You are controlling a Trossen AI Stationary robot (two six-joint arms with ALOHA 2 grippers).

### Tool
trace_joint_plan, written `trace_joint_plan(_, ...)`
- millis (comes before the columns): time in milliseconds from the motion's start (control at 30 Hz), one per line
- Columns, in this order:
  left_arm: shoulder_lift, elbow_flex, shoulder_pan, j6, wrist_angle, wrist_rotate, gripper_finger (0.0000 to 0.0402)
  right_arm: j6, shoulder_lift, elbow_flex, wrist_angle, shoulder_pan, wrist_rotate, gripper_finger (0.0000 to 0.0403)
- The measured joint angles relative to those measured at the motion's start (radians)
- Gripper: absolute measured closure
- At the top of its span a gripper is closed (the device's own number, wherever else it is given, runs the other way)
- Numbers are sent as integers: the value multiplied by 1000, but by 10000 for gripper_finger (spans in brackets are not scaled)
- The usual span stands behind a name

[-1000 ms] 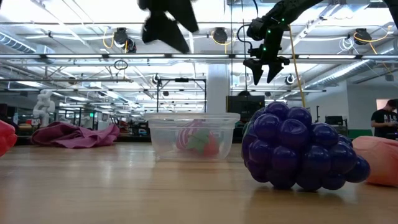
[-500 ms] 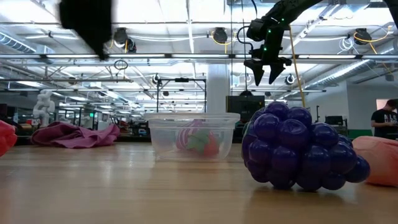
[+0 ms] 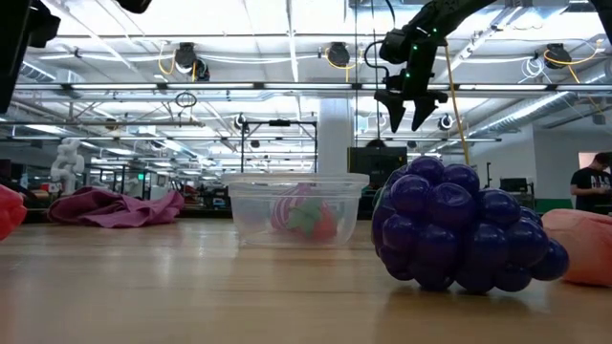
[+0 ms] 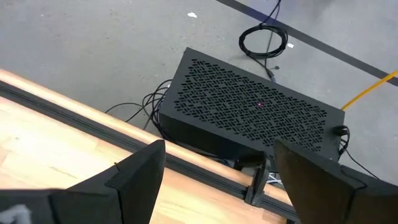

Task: Pick and placing Produce into tupperware
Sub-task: Put the dragon fruit into the transparent bin

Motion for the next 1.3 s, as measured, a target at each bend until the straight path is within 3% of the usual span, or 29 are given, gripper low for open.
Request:
trace_joint_plan(400, 0, 0, -6, 150, 3, -20, 172, 0, 0, 0, -4, 0, -1, 110)
trace_joint_plan(667, 0, 0, 11, 160, 3, -71, 172, -29, 0, 0, 0, -1, -1, 110)
trace_joint_plan(1167, 0, 0, 0, -85, -96, -53, 170, -29, 0, 0, -5, -1, -1, 110)
trace_joint_plan(1300, 0, 0, -1, -116, -96, -53, 150, -29, 0, 0, -6, -1, -1, 110)
